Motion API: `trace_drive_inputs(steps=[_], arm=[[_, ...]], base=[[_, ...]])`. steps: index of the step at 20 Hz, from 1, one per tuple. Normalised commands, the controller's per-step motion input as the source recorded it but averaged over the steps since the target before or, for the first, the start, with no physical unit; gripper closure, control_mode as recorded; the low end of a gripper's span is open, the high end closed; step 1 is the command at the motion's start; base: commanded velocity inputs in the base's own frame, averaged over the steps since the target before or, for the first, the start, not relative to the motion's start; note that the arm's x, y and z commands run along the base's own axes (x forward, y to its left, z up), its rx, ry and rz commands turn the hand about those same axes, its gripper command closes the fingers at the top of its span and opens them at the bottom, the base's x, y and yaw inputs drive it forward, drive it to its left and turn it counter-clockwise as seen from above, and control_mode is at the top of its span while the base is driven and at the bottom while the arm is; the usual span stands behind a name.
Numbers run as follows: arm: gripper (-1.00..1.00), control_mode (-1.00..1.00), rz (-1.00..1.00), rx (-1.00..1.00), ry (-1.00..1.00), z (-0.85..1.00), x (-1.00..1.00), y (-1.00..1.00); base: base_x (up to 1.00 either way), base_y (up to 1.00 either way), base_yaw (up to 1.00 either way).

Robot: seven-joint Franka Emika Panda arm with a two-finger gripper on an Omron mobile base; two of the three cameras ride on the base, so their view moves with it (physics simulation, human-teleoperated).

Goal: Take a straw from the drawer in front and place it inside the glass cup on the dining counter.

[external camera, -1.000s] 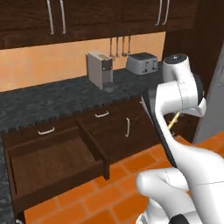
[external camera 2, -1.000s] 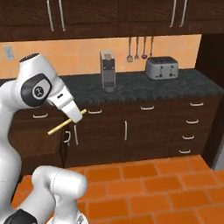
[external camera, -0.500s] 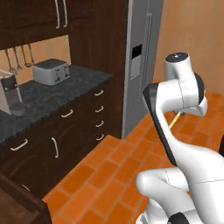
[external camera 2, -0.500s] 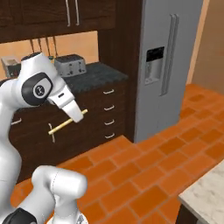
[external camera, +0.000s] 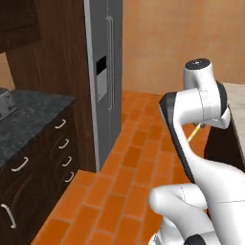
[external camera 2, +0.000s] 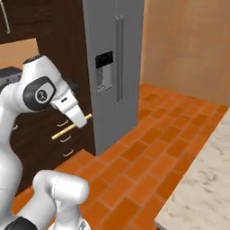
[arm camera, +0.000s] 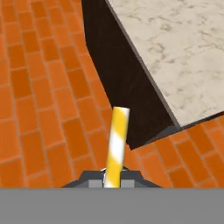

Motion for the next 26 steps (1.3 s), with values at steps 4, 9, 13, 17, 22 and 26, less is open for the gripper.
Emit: trace_drive_inputs(steps=[4, 9, 13, 17, 22, 26], arm=[[1.0, 1.0, 0.0, 0.0, 0.0, 0.0, 0.0, 0.0], [1.0, 1.0, 0.0, 0.0, 0.0, 0.0, 0.0, 0.0], [1.0, 1.0, 0.0, 0.0, 0.0, 0.0, 0.0, 0.0], [1.0, 1.0, 0.0, 0.0, 0.0, 0.0, 0.0, 0.0], [1.0, 1.0, 0.0, 0.0, 0.0, 0.0, 0.0, 0.0], [1.0, 1.0, 0.0, 0.0, 0.0, 0.0, 0.0, 0.0]], base=[[0.95, 0.44, -0.38], [0.96, 0.2, -0.46], [1.0, 0.02, -0.43], [1.0, 0.0, -0.36], [1.0, 0.0, -0.34], [1.0, 0.0, -0.35]])
